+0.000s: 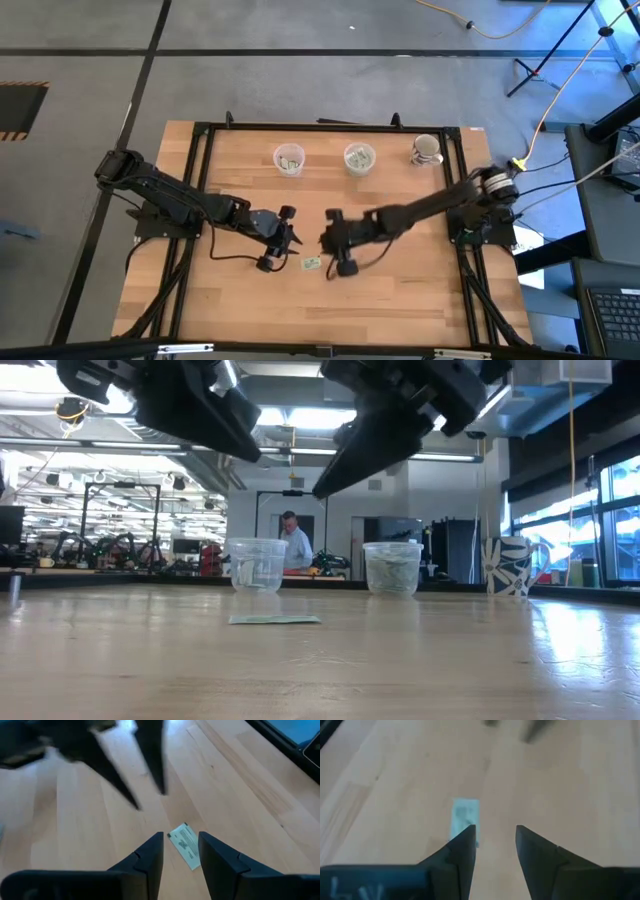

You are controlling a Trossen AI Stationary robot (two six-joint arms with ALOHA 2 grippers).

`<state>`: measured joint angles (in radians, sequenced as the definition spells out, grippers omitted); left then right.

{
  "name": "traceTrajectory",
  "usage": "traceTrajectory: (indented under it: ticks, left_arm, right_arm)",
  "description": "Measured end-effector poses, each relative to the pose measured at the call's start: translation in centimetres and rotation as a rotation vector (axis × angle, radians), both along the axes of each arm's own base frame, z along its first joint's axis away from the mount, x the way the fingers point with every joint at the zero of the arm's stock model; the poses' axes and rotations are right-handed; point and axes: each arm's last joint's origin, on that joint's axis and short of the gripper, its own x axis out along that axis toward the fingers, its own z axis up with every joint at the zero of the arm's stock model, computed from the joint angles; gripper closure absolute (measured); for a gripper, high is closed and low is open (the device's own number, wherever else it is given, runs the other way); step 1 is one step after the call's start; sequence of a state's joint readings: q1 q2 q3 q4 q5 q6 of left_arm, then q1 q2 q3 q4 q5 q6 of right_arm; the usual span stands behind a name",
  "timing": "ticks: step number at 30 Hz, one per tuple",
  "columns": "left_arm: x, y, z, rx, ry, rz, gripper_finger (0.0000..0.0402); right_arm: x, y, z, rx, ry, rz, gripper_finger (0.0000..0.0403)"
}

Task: Pick and place Stevia / Truvia into bins
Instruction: Put the stevia packet into the right transparent container

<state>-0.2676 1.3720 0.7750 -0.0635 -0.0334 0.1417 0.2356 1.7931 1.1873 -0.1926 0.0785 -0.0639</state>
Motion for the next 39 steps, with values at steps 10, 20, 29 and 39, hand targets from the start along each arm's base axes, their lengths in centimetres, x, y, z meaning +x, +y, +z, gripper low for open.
traceTrajectory:
  ticks: [10, 20, 29, 39]
  left_arm:
    - [-0.1, 0.0, -0.2, -0.032, 0.031, 0.031, 0.0286]
    - [-0.1, 0.0, -0.1, -0.035, 0.024, 0.031, 0.0288]
    - [-0.1, 0.0, -0.1, -0.034, 0.021, 0.032, 0.0295]
    - [-2.1, 0.3, 3.6, -0.038, -0.126, 0.065, 0.0309]
  right_arm:
    - [1.9, 2.5, -6.3, -0.030, 0.021, 0.025, 0.0260]
    - [2.0, 2.4, -8.1, -0.044, 0.075, 0.020, 0.0283]
    - [2.1, 2.5, -9.2, -0.055, 0.101, 0.025, 0.0314]
    - [2.0, 2.5, -9.6, -0.051, 0.126, 0.020, 0.0376]
